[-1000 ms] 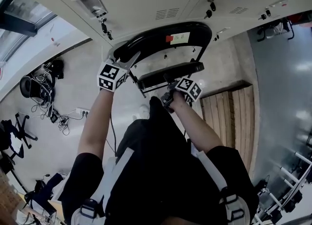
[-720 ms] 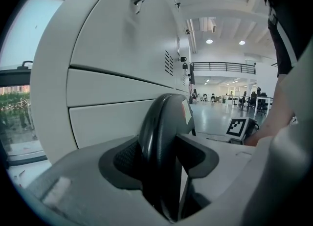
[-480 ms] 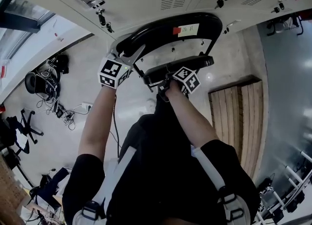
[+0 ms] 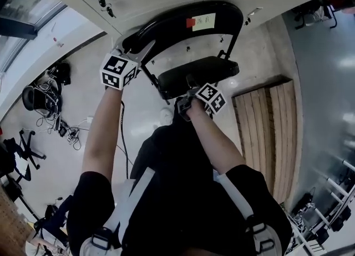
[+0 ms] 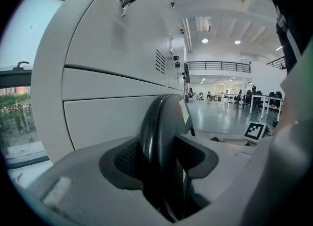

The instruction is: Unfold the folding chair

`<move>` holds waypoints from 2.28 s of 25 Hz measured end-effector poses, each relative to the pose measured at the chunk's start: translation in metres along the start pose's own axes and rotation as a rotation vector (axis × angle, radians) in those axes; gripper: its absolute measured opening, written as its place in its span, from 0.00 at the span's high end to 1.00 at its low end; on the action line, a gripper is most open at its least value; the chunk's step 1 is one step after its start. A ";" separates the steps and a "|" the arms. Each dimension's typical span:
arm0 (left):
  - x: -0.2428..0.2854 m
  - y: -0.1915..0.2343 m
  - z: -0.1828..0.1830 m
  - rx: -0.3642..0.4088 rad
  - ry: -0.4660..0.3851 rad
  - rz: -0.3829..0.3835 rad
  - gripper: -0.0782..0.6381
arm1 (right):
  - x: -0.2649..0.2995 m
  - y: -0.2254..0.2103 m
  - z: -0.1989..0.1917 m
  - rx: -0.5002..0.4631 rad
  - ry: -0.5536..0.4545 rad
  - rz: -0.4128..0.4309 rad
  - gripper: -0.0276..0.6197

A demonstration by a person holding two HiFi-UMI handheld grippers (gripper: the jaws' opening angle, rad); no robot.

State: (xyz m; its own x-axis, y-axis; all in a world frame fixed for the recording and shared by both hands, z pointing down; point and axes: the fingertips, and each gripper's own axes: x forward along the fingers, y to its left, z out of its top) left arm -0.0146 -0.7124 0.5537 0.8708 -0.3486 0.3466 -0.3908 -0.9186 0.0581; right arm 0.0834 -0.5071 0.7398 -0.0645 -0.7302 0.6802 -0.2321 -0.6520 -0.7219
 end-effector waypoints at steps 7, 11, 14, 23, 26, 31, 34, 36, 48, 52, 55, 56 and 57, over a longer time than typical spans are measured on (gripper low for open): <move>-0.006 -0.020 -0.003 -0.001 -0.003 -0.014 0.60 | -0.033 -0.039 -0.013 0.004 0.033 0.053 0.69; -0.010 -0.030 -0.006 0.002 -0.015 0.002 0.60 | -0.048 -0.060 -0.019 0.000 0.077 0.067 0.68; -0.011 -0.037 -0.012 0.009 -0.013 0.007 0.60 | -0.061 -0.085 -0.029 0.000 0.108 0.064 0.66; -0.017 -0.066 -0.040 -0.010 0.017 0.019 0.59 | -0.096 -0.182 -0.061 0.084 0.201 0.088 0.63; -0.020 -0.073 -0.043 0.004 0.016 0.028 0.58 | -0.099 -0.197 -0.069 0.095 0.220 0.105 0.62; -0.027 -0.087 -0.044 0.028 -0.003 0.045 0.58 | -0.106 -0.215 -0.076 0.103 0.248 0.120 0.62; -0.029 -0.106 -0.049 0.041 -0.021 0.052 0.58 | -0.115 -0.242 -0.080 0.128 0.292 0.106 0.61; -0.034 -0.120 -0.055 0.051 -0.031 0.040 0.58 | -0.121 -0.265 -0.089 0.152 0.297 0.069 0.59; -0.043 -0.137 -0.085 0.039 -0.064 -0.008 0.58 | -0.122 -0.345 -0.113 0.137 0.213 0.090 0.55; -0.045 -0.146 -0.091 0.048 -0.098 -0.030 0.58 | -0.122 -0.366 -0.112 0.119 0.205 0.129 0.54; -0.049 -0.154 -0.094 0.057 -0.144 -0.020 0.59 | -0.120 -0.379 -0.114 0.116 0.196 0.135 0.53; -0.051 -0.158 -0.093 0.063 -0.160 -0.018 0.59 | -0.121 -0.382 -0.115 0.119 0.198 0.134 0.53; -0.053 -0.163 -0.093 0.068 -0.174 -0.017 0.59 | -0.121 -0.385 -0.117 0.124 0.205 0.134 0.52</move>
State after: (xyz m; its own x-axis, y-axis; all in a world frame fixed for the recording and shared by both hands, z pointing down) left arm -0.0251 -0.5267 0.6130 0.9178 -0.3547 0.1785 -0.3599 -0.9330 -0.0035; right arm 0.0675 -0.1439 0.9506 -0.2845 -0.7636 0.5797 -0.0886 -0.5812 -0.8090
